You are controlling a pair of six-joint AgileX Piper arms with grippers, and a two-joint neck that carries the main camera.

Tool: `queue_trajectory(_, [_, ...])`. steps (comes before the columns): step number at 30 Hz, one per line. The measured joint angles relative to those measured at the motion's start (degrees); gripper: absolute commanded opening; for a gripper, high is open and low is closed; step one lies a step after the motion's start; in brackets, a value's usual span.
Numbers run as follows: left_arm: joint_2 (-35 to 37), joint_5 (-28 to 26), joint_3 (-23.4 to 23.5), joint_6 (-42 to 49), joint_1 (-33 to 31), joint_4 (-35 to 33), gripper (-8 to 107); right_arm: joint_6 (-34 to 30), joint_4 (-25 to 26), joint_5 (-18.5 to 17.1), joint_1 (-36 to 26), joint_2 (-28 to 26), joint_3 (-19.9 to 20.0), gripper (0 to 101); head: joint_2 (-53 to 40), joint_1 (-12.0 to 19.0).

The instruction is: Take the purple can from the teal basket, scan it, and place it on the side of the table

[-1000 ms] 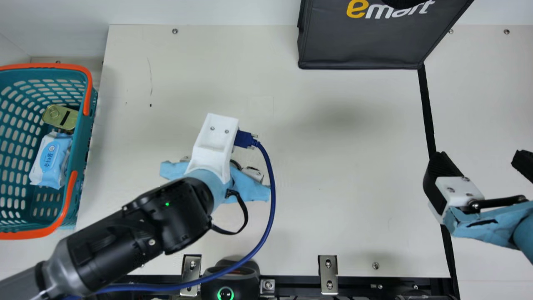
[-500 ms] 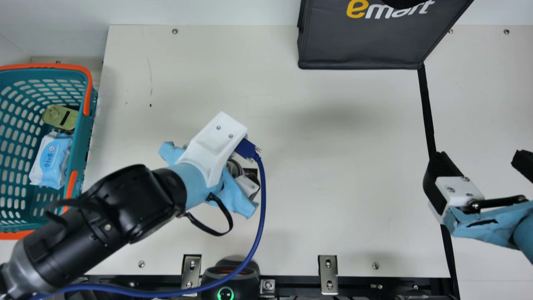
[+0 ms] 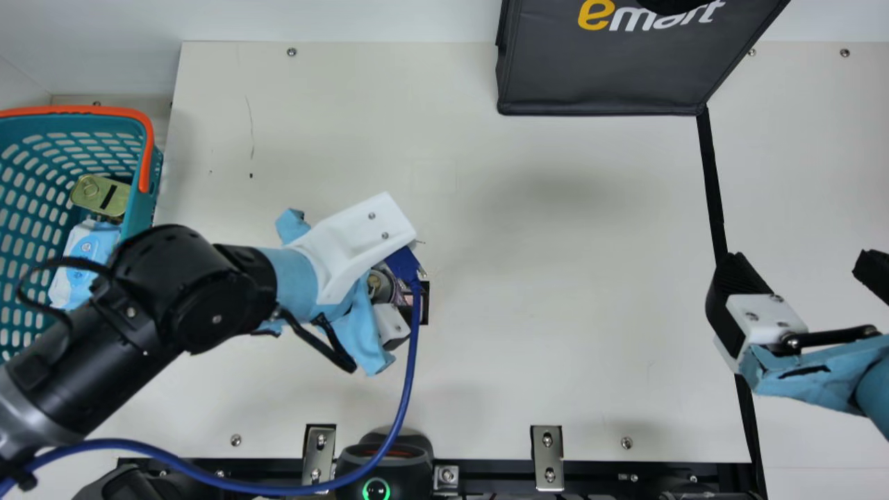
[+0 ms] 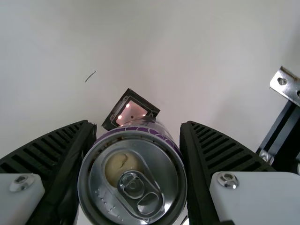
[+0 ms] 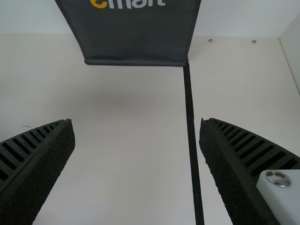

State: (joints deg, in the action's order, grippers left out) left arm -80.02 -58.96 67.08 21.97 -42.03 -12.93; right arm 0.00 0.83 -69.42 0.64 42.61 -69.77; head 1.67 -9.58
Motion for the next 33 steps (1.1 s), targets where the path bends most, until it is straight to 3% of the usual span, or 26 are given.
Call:
queue_trajectory(19, [-0.9, -2.1, -0.3, 30.3, 3.0, -6.8, -8, 0.0, 0.0, -0.1, 0.0, 0.0, 0.0, 95, -0.1, 0.0])
queue_trajectory(33, [-2.9, -3.0, -0.1, 40.7, 3.1, -8.8, -8, 0.0, 0.0, -0.1, 0.0, 0.0, 0.0, 95, 0.0, 0.0])
